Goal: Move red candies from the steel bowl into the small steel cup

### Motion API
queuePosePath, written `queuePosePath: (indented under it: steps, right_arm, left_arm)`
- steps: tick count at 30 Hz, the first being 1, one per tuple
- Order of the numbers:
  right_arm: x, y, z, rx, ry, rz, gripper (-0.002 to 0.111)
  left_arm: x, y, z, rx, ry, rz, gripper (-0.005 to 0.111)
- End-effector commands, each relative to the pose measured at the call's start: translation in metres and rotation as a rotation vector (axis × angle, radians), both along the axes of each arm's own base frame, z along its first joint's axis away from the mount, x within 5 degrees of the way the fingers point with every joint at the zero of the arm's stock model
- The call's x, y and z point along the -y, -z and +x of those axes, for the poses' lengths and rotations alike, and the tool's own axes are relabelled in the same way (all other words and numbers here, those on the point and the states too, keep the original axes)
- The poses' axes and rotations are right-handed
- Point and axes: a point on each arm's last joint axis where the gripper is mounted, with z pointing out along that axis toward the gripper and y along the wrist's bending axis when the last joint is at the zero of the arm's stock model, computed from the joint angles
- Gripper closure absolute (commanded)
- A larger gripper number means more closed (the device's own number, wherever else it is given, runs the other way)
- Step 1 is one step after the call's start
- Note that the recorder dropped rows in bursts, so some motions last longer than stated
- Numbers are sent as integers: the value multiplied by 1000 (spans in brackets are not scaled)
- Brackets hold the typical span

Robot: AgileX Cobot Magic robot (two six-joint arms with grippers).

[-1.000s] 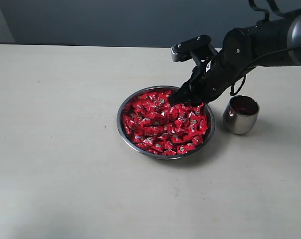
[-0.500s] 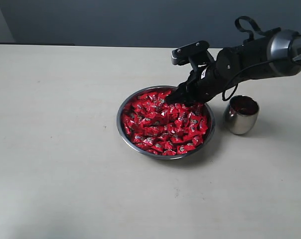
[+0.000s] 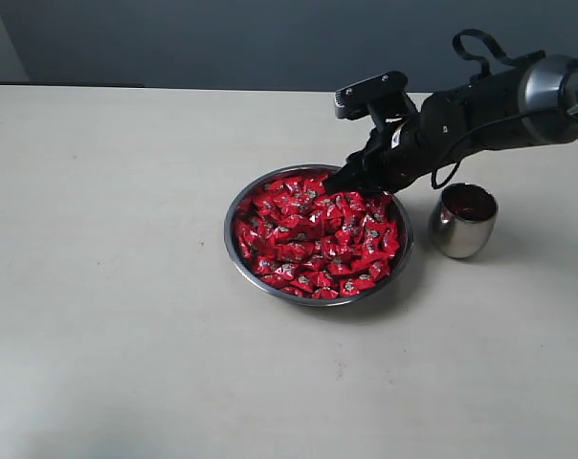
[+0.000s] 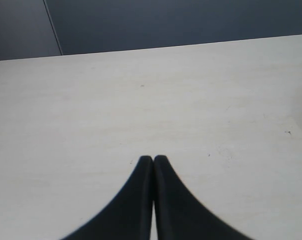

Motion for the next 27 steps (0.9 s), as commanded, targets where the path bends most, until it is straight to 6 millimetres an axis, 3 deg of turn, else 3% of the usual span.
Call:
queuePosePath:
  steps: [1, 11, 14, 20, 27]
  right_arm:
    - [12, -3, 7, -3, 49, 11, 68]
    - [-2, 5, -1, -21, 14, 5, 68]
    - [-2, 5, -1, -24, 14, 3, 77]
    - [-1, 7, -3, -45, 16, -9, 109]
    - [0, 3, -4, -47, 16, -10, 109]
  left_arm:
    - [0, -4, 0, 18, 8, 2, 106]
    - [0, -4, 0, 18, 8, 2, 106]
    - [0, -4, 0, 18, 8, 2, 106]
    - [0, -4, 0, 18, 8, 2, 106]
    - [0, -4, 0, 18, 8, 2, 106]
